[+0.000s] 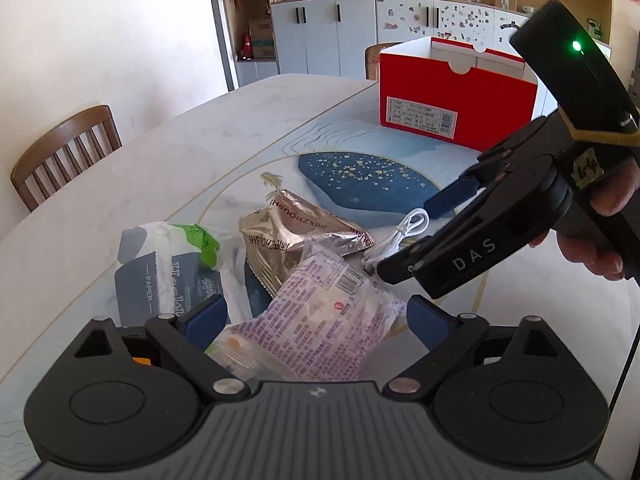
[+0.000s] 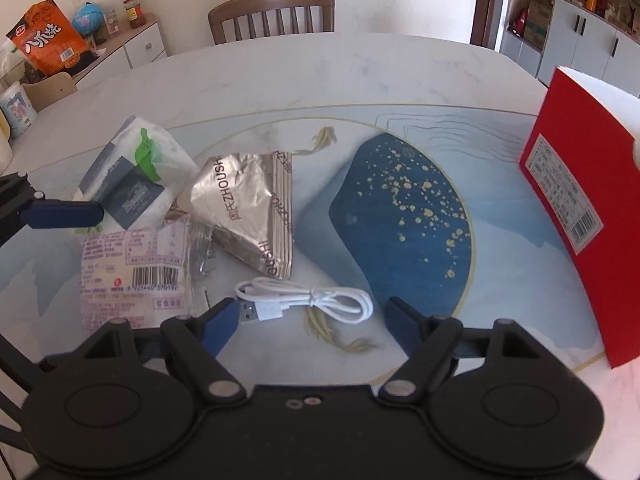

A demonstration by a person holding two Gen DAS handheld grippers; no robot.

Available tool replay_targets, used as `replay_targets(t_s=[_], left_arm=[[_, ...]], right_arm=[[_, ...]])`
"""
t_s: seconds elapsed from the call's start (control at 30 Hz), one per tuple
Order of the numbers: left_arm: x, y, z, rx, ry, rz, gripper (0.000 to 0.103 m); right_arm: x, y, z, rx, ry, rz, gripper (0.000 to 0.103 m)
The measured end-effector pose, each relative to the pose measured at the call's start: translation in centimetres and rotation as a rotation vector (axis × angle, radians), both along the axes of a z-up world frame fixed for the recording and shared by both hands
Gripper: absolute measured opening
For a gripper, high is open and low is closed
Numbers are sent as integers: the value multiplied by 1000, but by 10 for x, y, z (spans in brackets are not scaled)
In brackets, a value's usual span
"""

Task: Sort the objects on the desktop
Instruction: 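Move left gripper to the pink-printed packet while right moves to the white USB cable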

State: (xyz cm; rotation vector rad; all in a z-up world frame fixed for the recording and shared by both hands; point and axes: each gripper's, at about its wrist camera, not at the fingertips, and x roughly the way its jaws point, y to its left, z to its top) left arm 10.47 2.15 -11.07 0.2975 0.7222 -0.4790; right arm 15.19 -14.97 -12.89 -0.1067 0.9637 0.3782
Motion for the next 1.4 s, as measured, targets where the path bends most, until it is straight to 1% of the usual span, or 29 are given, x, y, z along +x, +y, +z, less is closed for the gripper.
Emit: replay_targets(t_s=[0.1, 0.17, 0.27, 0.4, 0.47, 0.63, 0.93, 1.4], left_arm=[[0, -2, -2, 9, -4, -10, 94], [1, -4, -3, 20, -6, -9, 88], [1, -6, -6, 23, 1, -11, 84], [-1, -10, -8, 42, -3, -25, 80], [-1, -10, -9, 39, 3, -22, 76], [0, -11, -9, 41, 7, -16, 70], [-1, -12, -9, 31, 12, 0, 65], [-7, 0, -4, -7, 45, 49, 63]], right_arm=[[3, 4, -1, -4, -5, 6, 80], [4, 6, 0, -13, -7, 10, 78], [3, 9, -1, -33, -19, 19, 74], [0, 9, -1, -43, -31, 31, 74], [-1, 9, -1, -44, -32, 33, 74], [-1, 8, -1, -46, -34, 33, 73], [-4, 3, 3, -43, -36, 26, 70], [-11, -13, 17, -20, -39, -3, 68]])
